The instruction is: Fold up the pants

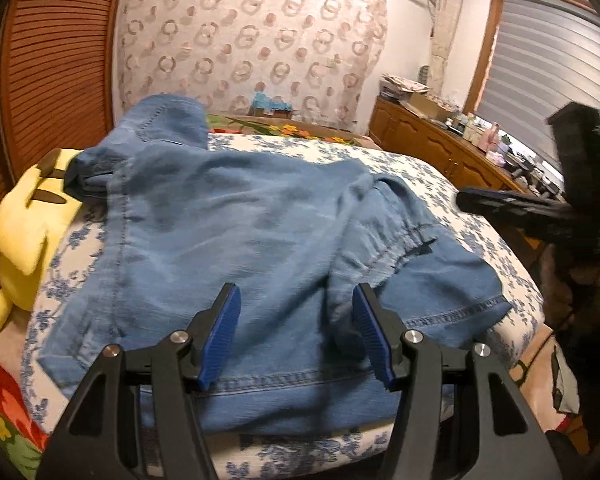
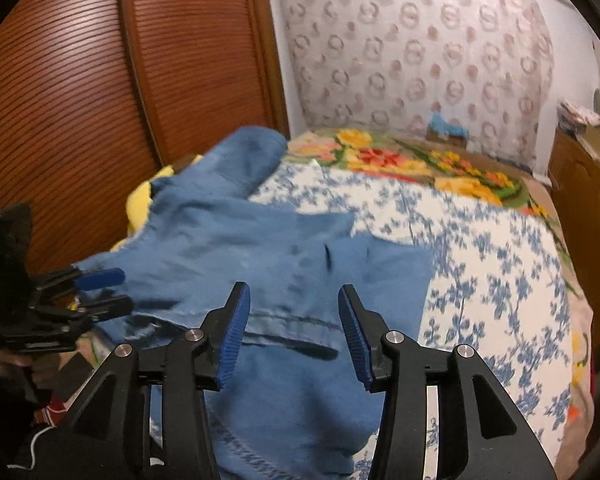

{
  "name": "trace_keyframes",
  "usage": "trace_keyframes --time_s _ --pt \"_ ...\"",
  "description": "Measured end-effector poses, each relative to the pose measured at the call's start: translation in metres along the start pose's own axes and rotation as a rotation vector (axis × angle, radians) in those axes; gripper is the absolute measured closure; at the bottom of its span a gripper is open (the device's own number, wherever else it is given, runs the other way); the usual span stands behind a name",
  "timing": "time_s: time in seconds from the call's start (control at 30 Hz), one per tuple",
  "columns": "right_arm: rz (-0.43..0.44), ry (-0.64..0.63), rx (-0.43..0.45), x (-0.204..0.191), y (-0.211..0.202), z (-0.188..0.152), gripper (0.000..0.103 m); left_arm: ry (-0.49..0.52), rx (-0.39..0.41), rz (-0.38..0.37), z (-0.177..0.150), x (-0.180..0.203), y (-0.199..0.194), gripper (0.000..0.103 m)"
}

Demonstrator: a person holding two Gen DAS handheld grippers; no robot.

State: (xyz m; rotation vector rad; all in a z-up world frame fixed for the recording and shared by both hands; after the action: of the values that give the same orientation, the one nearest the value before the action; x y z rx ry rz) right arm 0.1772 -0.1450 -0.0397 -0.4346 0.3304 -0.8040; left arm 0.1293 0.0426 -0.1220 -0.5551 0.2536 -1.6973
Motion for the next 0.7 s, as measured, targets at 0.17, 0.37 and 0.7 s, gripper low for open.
trace_keyframes --time_s 0.17,0.37,0.7 --pt "-0.016 0.033 -0.068 0.013 0.023 -0.024 0.057 0.031 -0.006 -0.068 -0.003 0.022 0.002 0.046" --pt "-0.006 0.076 -0.116 0.023 0.039 -0.04 0.057 0.049 -0.043 -0.111 -0.012 0.034 0.013 0.062" --pt "0.029 0.117 -0.152 0.027 0.049 -0.046 0.067 0.074 -0.079 -0.127 -0.023 0.038 0.026 0.09"
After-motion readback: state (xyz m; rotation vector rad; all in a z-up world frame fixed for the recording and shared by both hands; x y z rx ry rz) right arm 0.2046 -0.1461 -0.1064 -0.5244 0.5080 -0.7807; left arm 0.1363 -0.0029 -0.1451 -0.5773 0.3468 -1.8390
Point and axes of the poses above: each gripper's, at about its wrist camera, not at the fingertips, and y roughly the way its jaws point, x to its right, z to its top, the point moved 10 cm from there along y, roughly the way its jaws point, and after that the axes turned 11 degrees about x, right-handed, at the moved point
